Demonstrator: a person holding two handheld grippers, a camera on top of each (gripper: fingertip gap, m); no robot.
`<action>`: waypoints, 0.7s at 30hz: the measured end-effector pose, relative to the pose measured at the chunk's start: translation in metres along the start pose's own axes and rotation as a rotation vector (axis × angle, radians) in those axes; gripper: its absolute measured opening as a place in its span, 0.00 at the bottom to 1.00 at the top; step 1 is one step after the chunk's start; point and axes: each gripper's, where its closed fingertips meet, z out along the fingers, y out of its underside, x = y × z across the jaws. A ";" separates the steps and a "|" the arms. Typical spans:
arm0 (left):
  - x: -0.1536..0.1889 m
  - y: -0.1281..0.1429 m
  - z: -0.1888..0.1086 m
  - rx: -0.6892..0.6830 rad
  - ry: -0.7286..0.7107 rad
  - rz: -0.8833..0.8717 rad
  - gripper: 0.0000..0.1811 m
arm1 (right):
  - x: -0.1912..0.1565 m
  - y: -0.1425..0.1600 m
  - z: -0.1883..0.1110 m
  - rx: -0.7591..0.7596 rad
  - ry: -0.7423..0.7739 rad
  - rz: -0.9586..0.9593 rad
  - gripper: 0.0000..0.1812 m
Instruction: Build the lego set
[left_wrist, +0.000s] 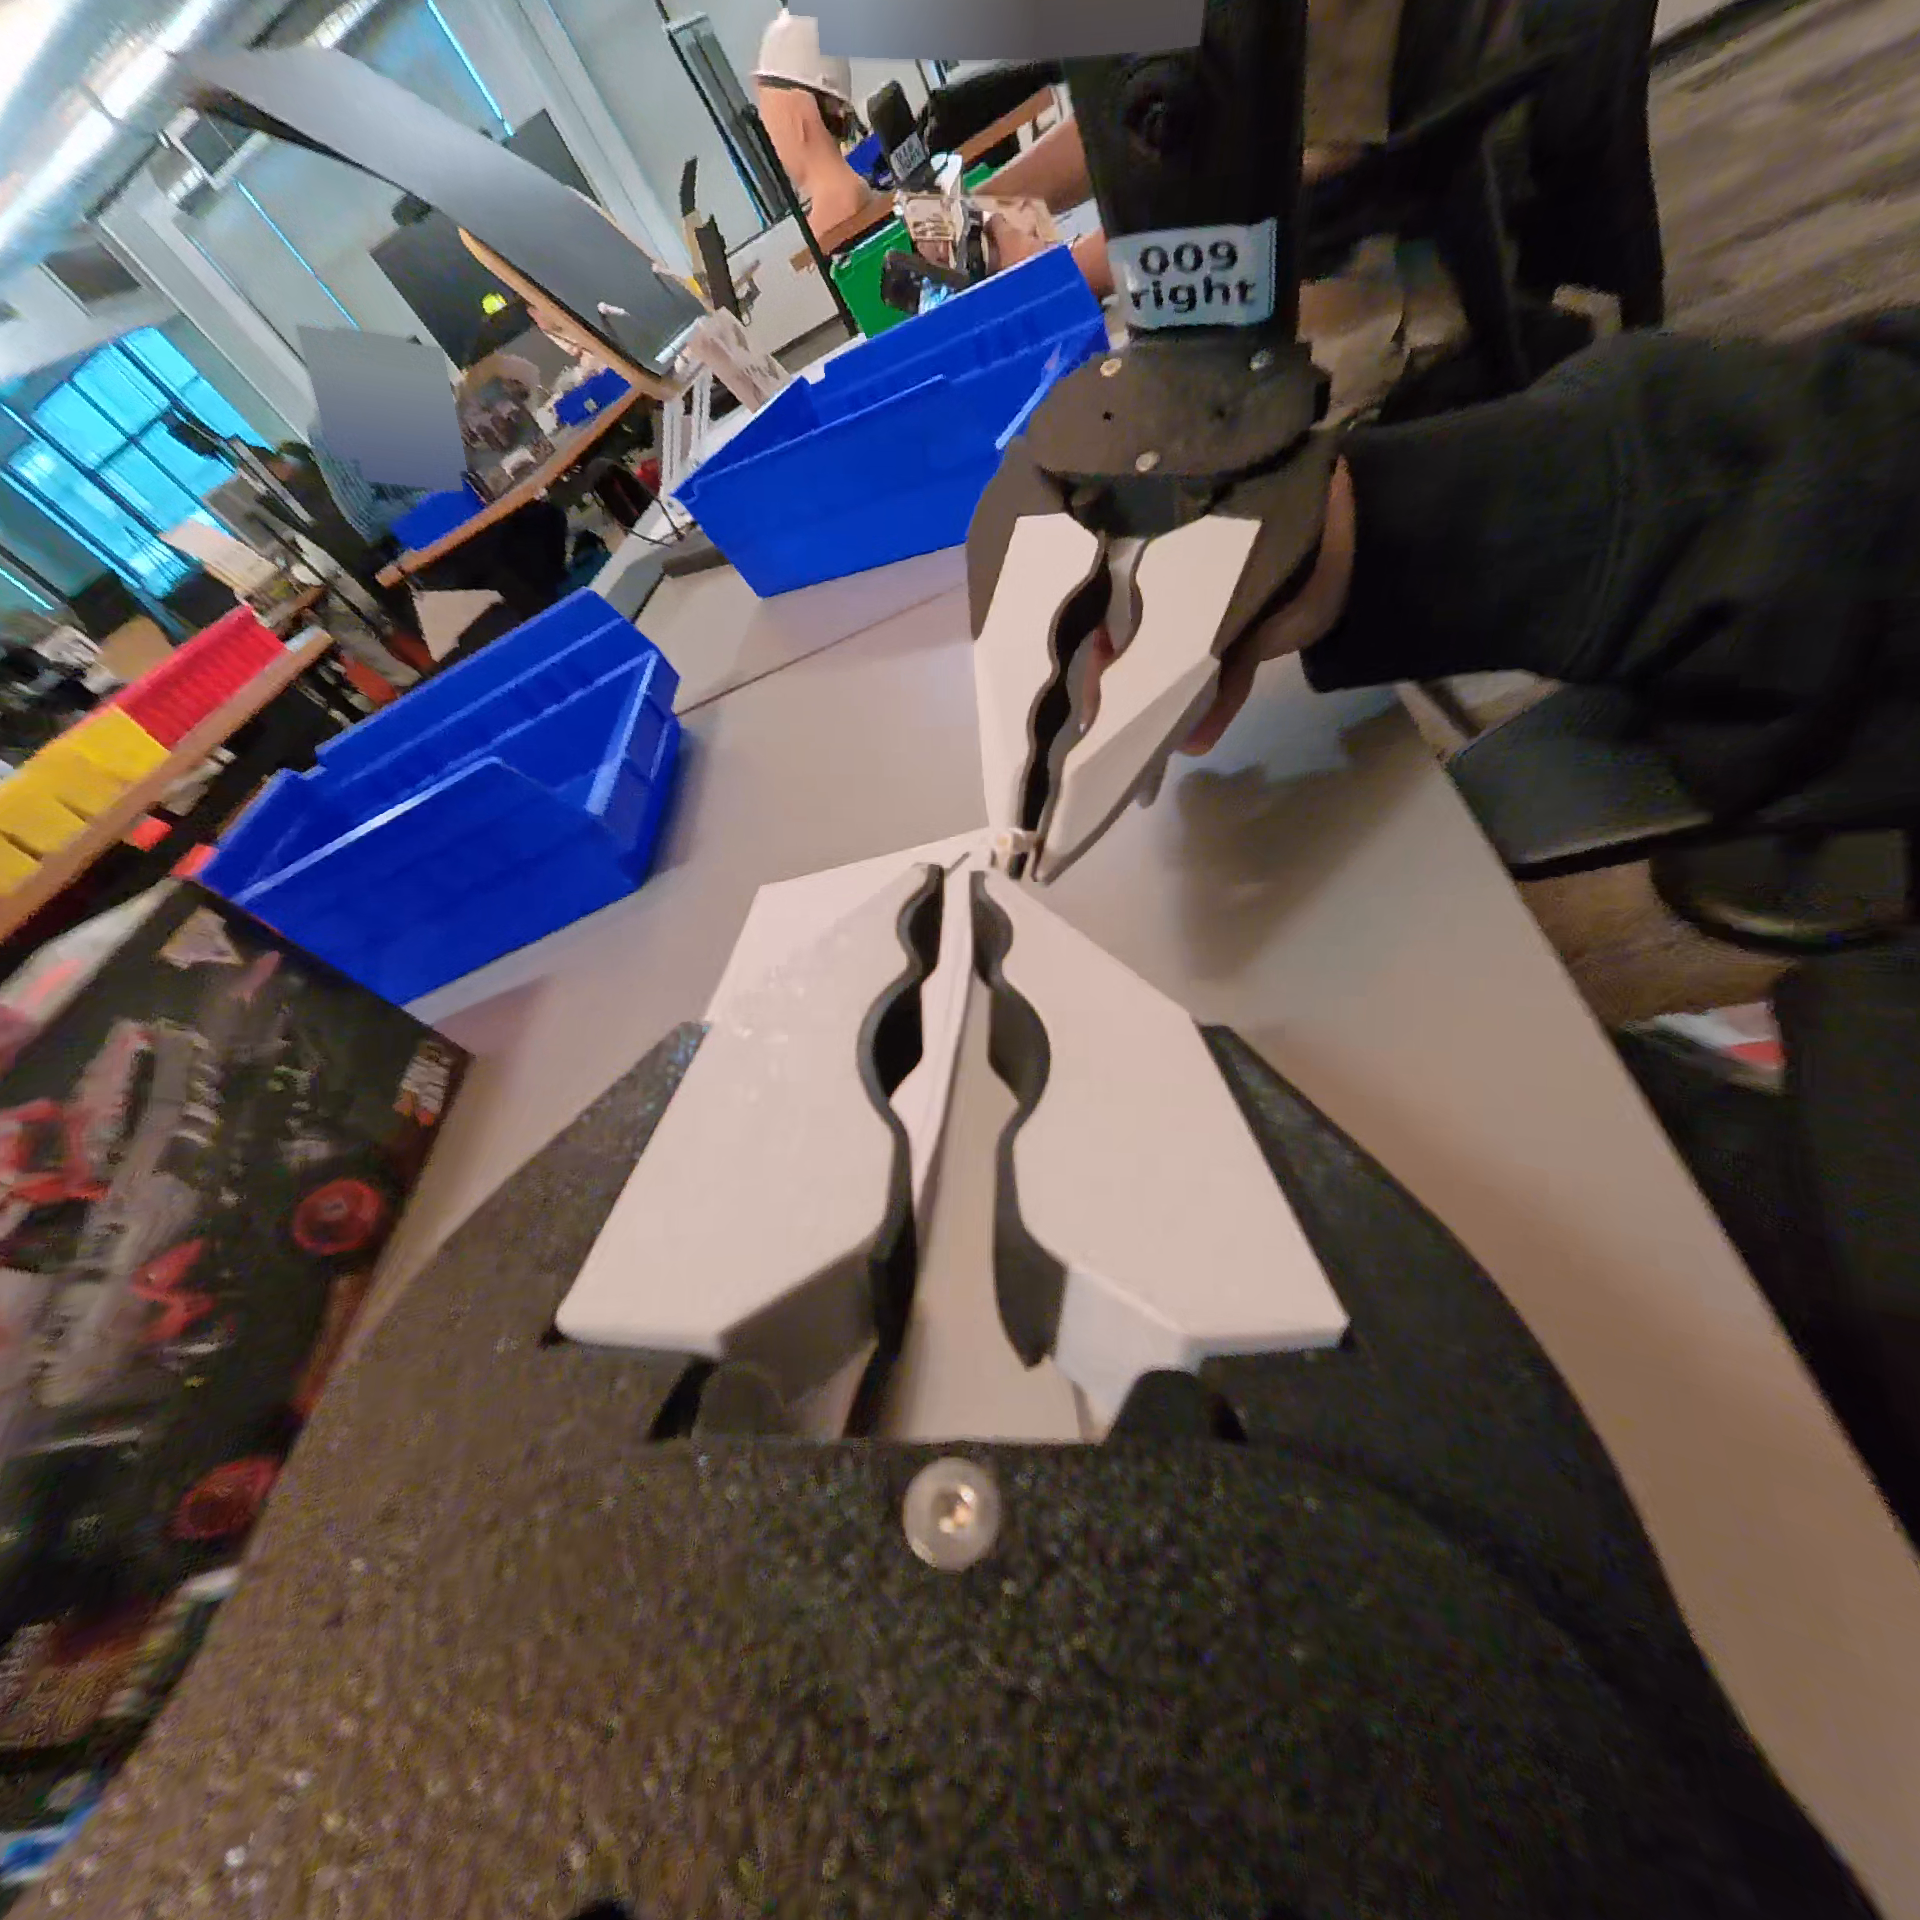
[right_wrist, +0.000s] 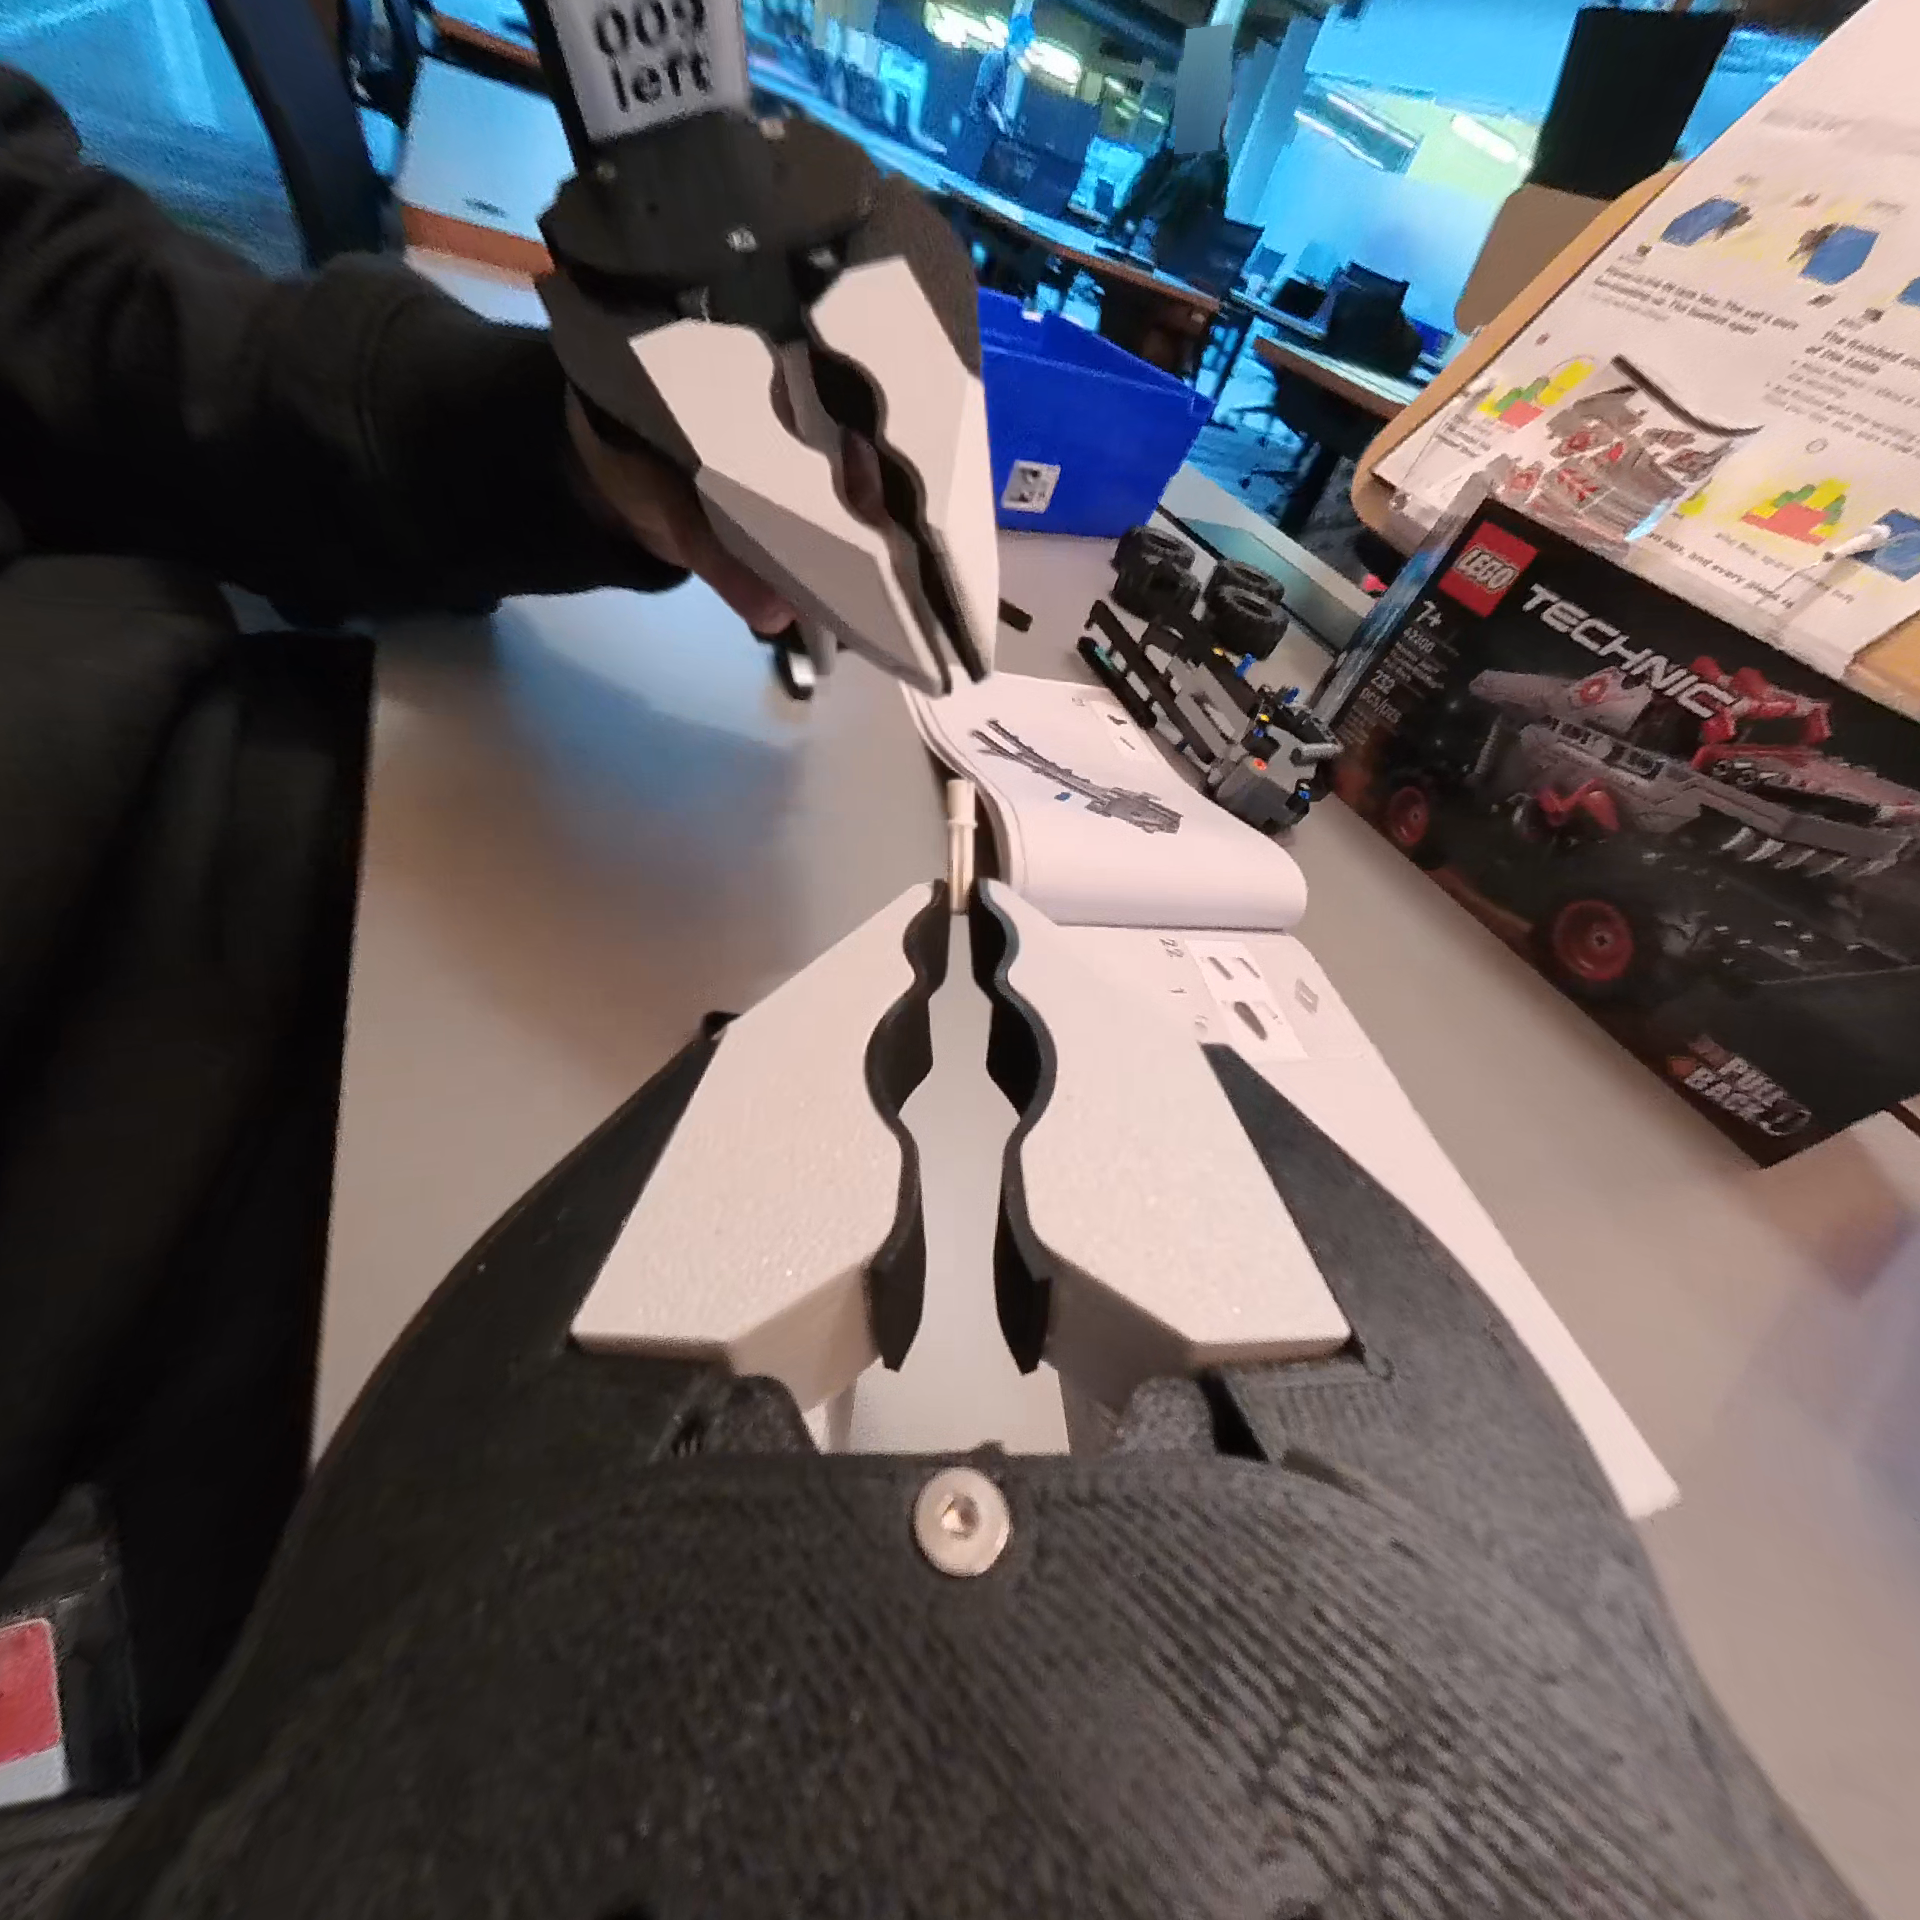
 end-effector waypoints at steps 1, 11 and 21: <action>0.003 -0.002 0.000 0.018 0.020 -0.049 0.03 | -0.001 -0.002 -0.002 0.024 -0.011 0.015 0.01; 0.005 -0.029 0.011 0.184 0.169 -0.328 0.09 | 0.008 -0.028 -0.003 0.211 0.049 0.012 0.00; 0.008 -0.014 0.020 0.117 0.169 -0.298 0.09 | 0.007 -0.014 0.002 0.118 0.053 -0.018 0.00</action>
